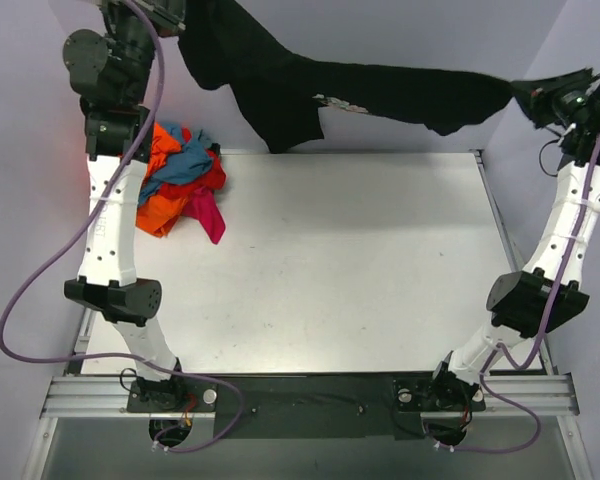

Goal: Fold and stack the t-shirts
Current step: Flatten out the tshirt

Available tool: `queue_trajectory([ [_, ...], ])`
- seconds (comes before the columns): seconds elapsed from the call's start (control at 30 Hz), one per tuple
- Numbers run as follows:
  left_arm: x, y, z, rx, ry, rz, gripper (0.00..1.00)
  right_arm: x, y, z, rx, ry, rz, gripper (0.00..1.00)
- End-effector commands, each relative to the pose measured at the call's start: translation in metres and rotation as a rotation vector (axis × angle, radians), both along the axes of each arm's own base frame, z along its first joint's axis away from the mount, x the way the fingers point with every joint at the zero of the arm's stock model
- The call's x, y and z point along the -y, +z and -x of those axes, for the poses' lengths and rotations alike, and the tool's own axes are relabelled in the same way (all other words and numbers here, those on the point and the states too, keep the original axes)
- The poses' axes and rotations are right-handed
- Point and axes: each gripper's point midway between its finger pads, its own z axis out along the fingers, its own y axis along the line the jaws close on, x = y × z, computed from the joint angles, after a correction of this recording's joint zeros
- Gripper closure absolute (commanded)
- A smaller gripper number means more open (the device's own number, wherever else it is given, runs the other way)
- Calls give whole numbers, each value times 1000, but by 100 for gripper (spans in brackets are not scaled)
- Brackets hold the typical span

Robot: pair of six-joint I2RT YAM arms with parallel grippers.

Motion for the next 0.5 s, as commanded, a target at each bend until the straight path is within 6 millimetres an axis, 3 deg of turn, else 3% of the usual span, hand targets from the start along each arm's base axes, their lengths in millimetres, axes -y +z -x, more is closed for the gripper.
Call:
queue_trajectory([
  [0.0,52,-79,-35,-140,-64,-153,100,-6,-100,-4,-205,43,-92,100],
  [0.03,54,-107,-34,-198,-49,-188,100,-6,-98,7,-201,29,-78,100],
  [0.07,62,-117,-27,-211,-41,-184,100,-3,-133,11,-270,9,-92,100],
  [0.1,61,-138,-17,-238,-25,-207,100,-4,-132,22,-264,-2,-85,100],
  [0.13,55,-129,11,-214,2,-181,100,-7,-155,35,-311,-17,-96,100],
  [0.17,56,-177,8,-296,14,-197,100,-4,-168,40,-327,-31,-98,100],
  [0.2,46,-170,32,-278,37,-167,100,-5,-184,54,-356,-53,-102,100],
  [0.23,47,-216,35,-368,34,-177,100,-4,-198,62,-383,-76,-105,100],
  [0.27,36,-243,52,-419,54,-166,100,-8,-216,78,-415,-87,-114,100],
  [0.3,35,-260,60,-464,48,-157,100,-7,-223,86,-427,-106,-95,100],
  [0.37,29,-302,89,-548,44,-141,100,-17,-272,120,-537,-137,-99,100],
  [0.4,23,-325,107,-583,37,-128,100,-19,-272,135,-539,-165,-84,100],
  [0.43,26,-341,118,-619,21,-136,100,-24,-306,158,-638,-185,-105,100],
  [0.47,21,-362,135,-658,12,-118,100,-27,-304,172,-628,-208,-87,100],
])
